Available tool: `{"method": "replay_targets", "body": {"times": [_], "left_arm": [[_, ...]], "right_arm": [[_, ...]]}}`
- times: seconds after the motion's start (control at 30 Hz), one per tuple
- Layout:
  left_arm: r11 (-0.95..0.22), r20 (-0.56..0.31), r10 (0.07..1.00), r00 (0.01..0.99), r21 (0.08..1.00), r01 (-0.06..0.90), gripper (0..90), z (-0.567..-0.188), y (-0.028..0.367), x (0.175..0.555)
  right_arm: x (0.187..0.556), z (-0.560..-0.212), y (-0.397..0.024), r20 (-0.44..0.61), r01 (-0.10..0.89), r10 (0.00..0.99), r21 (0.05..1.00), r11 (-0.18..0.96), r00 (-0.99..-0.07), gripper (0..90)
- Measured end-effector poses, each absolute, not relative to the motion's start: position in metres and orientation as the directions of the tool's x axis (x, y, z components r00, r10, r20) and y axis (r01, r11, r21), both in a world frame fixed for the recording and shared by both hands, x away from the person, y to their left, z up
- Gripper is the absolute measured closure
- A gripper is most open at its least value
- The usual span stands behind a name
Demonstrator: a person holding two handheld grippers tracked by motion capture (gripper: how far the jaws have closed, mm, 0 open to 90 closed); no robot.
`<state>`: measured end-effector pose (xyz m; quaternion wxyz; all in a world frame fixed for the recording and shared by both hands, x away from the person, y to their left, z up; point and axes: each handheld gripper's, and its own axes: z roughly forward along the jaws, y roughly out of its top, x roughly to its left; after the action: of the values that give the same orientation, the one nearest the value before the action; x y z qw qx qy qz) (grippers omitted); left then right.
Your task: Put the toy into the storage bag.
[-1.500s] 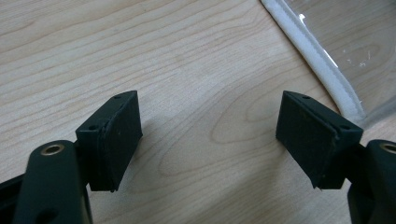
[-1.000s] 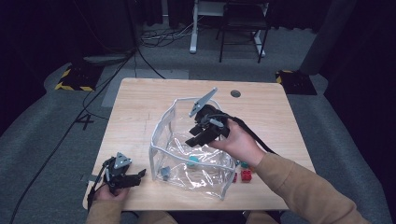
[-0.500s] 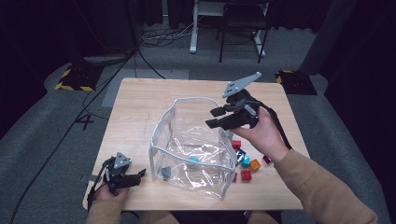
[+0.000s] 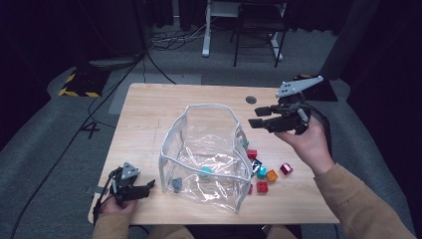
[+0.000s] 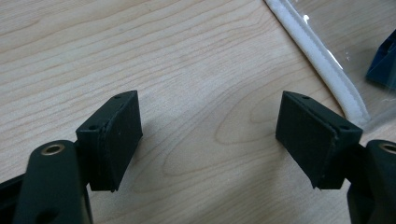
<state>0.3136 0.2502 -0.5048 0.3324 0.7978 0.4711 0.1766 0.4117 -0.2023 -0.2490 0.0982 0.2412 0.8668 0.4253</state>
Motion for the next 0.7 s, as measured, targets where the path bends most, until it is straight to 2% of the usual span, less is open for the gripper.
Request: {"method": "replay_targets", "body": {"times": [0.5,0.7], "left_arm": [[-0.335,-0.03,0.87,0.493,0.696,0.634,22.9,-0.505,0.25,0.314],[-0.334,-0.029,0.871,0.49,0.696,0.635,22.9,-0.505,0.25,0.314]], "right_arm": [[0.414,-0.258,-0.256,0.033,0.391,0.604,0.789,0.474,-0.797,47.7],[0.414,-0.274,-0.27,0.006,0.41,0.632,0.765,0.496,-0.775,47.7]]}}
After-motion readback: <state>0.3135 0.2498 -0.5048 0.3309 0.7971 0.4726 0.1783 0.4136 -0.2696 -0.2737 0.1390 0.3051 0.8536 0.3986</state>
